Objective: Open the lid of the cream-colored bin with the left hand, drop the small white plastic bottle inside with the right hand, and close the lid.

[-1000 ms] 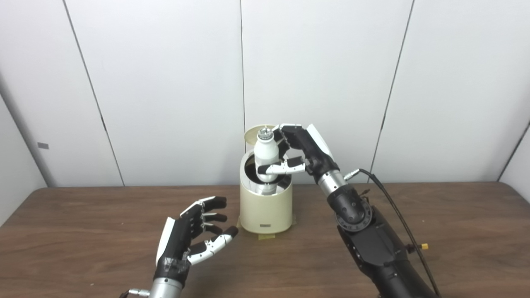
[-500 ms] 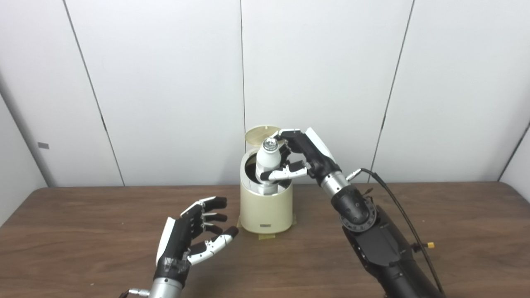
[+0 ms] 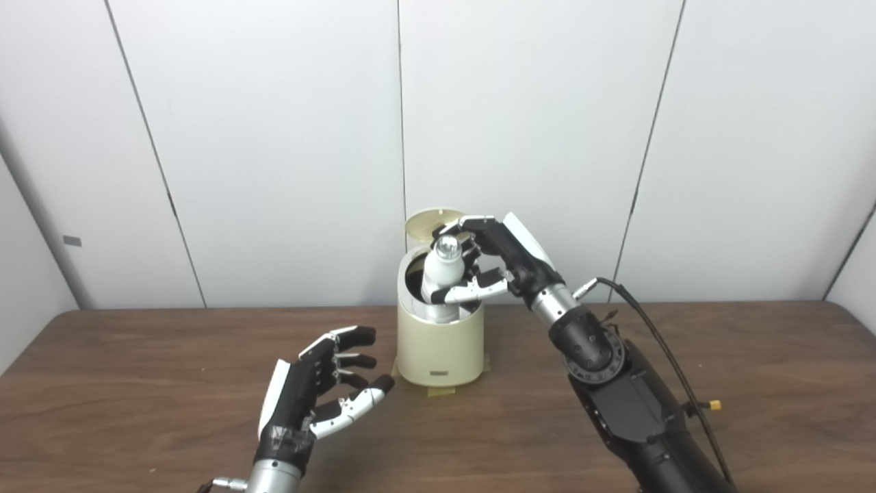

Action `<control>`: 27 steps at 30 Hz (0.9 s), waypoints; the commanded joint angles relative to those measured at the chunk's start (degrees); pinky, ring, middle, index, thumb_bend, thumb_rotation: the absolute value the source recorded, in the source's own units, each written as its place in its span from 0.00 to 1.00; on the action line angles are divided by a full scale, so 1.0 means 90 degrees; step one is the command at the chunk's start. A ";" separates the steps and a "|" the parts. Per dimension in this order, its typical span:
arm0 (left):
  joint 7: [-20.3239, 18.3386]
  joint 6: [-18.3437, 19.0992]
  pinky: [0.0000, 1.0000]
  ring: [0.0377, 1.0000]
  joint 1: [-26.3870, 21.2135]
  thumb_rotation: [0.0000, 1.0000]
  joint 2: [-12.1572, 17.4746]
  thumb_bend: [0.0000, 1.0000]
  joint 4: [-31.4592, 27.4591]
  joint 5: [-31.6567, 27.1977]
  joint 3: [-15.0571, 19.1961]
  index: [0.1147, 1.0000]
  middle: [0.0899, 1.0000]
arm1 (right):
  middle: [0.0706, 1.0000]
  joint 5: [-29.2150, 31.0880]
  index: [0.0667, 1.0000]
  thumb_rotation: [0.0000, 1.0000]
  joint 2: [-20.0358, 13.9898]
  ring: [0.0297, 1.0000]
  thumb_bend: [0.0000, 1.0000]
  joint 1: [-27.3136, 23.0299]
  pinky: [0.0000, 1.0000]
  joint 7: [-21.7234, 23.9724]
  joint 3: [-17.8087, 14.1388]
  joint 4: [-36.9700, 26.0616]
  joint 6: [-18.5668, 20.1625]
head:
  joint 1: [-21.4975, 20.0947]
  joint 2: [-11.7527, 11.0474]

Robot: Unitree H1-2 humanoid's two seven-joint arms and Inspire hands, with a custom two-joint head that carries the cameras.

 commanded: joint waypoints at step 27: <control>0.0022 -0.0170 0.51 0.63 -0.0239 0.07 0.0068 0.62 -0.0151 0.0029 -0.0016 0.68 0.72 | 0.58 0.0547 0.58 0.00 -0.0019 0.41 0.80 0.0606 0.35 -0.0533 -0.0793 -0.1840 -0.0716 | 0.0034 0.0020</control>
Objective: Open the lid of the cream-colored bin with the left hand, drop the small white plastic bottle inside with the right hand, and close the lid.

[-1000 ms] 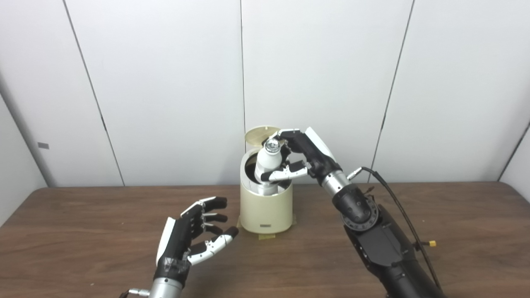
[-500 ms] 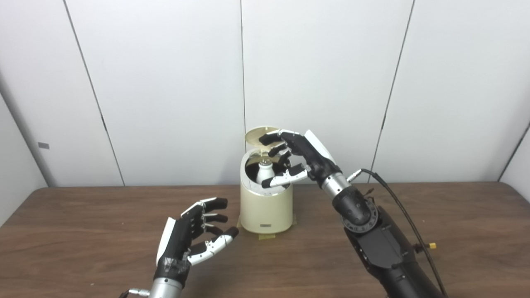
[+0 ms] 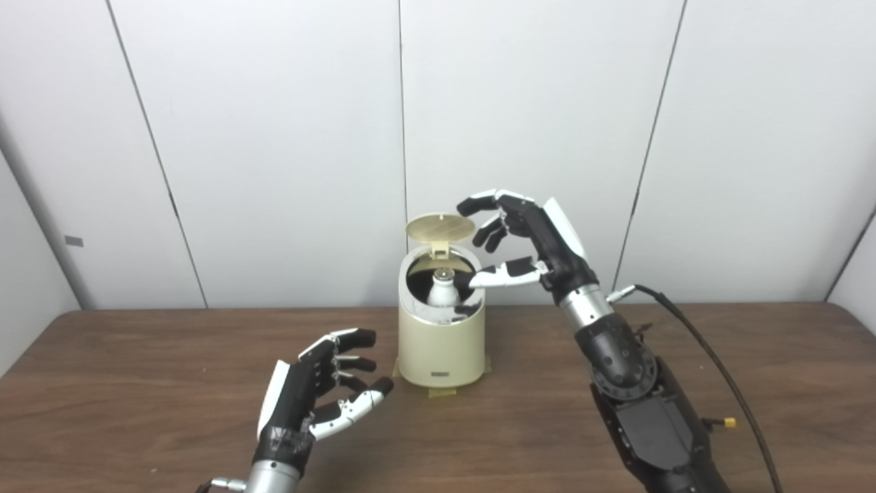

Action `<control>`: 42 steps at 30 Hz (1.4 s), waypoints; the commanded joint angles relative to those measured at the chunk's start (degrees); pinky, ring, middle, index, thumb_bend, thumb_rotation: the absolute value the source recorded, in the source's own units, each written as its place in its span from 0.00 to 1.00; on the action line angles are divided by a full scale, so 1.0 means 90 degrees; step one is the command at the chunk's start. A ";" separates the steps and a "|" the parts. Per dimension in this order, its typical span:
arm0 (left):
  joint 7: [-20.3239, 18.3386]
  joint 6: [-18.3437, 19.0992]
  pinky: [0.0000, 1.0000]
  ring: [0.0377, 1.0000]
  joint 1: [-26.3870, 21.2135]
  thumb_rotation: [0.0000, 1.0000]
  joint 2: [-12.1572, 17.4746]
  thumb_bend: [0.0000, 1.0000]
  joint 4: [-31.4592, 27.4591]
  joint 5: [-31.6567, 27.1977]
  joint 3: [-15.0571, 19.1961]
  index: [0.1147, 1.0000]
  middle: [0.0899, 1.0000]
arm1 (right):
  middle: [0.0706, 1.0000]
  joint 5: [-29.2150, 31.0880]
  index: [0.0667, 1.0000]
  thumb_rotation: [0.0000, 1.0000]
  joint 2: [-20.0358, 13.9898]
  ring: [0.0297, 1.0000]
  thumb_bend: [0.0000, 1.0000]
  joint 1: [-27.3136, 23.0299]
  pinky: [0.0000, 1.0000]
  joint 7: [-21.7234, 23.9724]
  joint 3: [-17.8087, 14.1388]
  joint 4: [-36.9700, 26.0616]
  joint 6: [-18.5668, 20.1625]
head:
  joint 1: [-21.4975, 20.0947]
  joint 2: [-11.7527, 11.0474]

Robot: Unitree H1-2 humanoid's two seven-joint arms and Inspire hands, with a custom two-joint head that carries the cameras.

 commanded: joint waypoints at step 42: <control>-0.0131 0.0108 0.83 1.00 -0.4079 0.32 0.0985 0.90 0.2241 0.1701 -0.0922 1.00 1.00 | 0.73 0.2160 0.74 0.26 0.0264 0.61 0.84 0.2788 0.51 0.0200 -0.0951 -0.0886 -0.0374 | 0.0083 -0.0104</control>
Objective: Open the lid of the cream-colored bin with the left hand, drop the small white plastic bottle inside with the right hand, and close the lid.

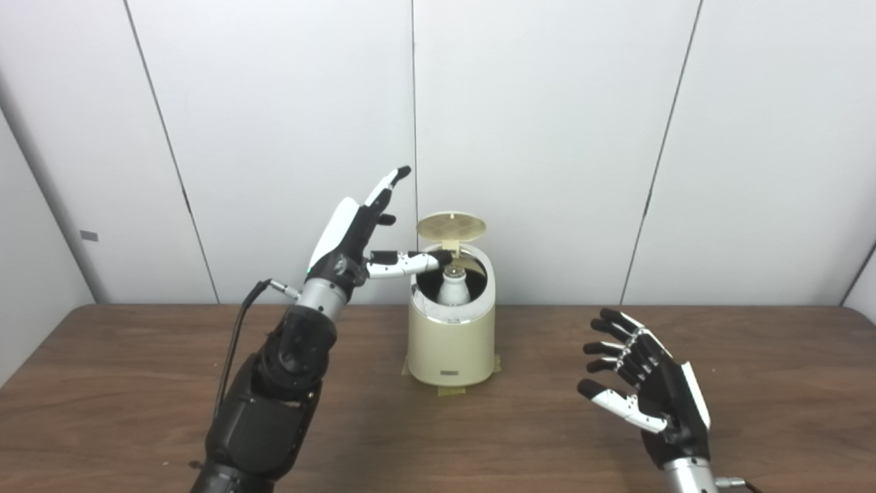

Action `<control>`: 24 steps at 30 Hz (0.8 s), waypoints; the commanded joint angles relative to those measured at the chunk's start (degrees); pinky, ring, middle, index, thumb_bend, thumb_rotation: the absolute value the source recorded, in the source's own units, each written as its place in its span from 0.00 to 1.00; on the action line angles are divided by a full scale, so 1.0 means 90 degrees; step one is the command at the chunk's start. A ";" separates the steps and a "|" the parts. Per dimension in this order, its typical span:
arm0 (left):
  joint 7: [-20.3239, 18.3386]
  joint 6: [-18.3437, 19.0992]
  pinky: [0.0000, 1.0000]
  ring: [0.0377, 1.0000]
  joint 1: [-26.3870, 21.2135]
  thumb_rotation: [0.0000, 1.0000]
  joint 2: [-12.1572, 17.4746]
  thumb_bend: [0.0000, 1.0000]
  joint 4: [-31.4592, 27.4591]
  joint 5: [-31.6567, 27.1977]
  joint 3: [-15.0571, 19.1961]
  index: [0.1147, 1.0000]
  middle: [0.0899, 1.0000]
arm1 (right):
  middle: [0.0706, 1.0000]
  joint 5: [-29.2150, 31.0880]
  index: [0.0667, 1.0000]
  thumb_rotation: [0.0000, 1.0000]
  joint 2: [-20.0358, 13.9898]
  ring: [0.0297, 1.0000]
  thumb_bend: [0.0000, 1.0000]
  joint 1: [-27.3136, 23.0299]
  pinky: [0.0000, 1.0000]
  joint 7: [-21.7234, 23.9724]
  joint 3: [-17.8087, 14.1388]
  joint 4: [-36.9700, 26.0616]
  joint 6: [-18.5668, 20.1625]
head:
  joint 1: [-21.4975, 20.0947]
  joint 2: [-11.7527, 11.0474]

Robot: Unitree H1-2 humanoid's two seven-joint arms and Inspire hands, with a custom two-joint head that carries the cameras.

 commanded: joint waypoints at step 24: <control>-0.1117 -0.0481 0.98 0.85 -0.0720 0.35 0.1102 0.96 -0.0569 0.1966 -0.1377 0.56 0.63 | 0.73 -0.0229 0.73 0.21 0.0101 0.56 0.81 -0.0101 0.46 -0.0126 0.0110 -0.0498 0.0339 | -0.0068 0.0018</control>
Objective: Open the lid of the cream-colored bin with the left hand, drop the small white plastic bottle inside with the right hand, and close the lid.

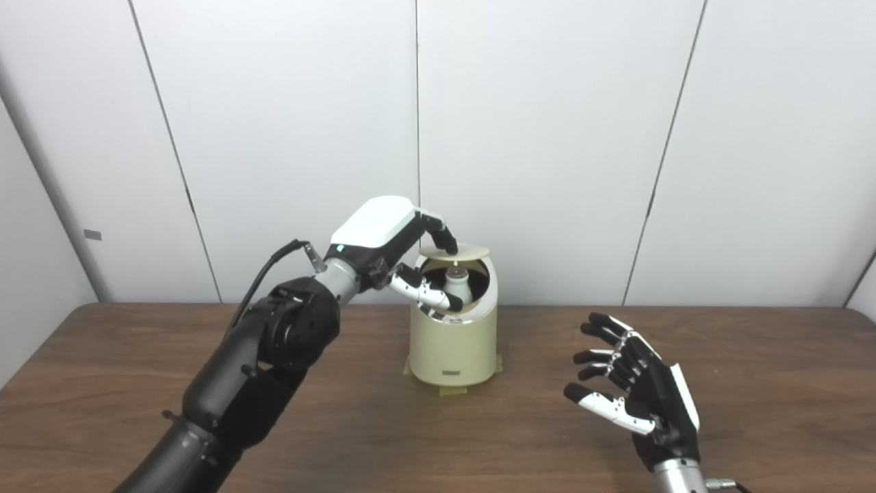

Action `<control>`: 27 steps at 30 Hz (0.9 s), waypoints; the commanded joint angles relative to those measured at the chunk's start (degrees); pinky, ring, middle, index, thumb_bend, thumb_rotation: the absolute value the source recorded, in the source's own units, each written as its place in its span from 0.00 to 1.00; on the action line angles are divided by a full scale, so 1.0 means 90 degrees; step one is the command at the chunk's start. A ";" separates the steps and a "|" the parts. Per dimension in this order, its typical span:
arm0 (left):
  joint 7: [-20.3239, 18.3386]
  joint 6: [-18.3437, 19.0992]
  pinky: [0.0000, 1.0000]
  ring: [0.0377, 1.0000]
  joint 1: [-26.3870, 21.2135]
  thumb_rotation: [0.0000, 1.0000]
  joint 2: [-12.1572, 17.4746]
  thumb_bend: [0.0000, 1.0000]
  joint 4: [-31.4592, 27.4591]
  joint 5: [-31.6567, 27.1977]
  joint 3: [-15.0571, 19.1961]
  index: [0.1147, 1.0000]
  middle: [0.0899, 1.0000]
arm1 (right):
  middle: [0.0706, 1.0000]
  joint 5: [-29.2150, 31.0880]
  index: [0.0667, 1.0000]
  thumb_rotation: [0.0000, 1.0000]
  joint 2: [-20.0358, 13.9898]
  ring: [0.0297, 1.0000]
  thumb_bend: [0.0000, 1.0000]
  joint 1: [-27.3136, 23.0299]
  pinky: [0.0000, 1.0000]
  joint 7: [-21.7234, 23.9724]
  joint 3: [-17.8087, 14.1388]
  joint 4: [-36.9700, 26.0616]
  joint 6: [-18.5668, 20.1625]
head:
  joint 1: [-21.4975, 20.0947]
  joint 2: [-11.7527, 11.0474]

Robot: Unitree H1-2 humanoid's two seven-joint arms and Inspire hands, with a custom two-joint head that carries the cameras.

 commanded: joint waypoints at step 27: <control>-0.0674 -0.0124 1.00 0.95 0.0272 0.41 0.0255 0.93 -0.0825 0.1592 -0.0398 0.75 0.77 | 0.73 -0.0198 0.73 0.21 0.0060 0.56 0.83 -0.0101 0.46 -0.0077 0.0041 -0.0656 0.0418 | -0.0042 0.0174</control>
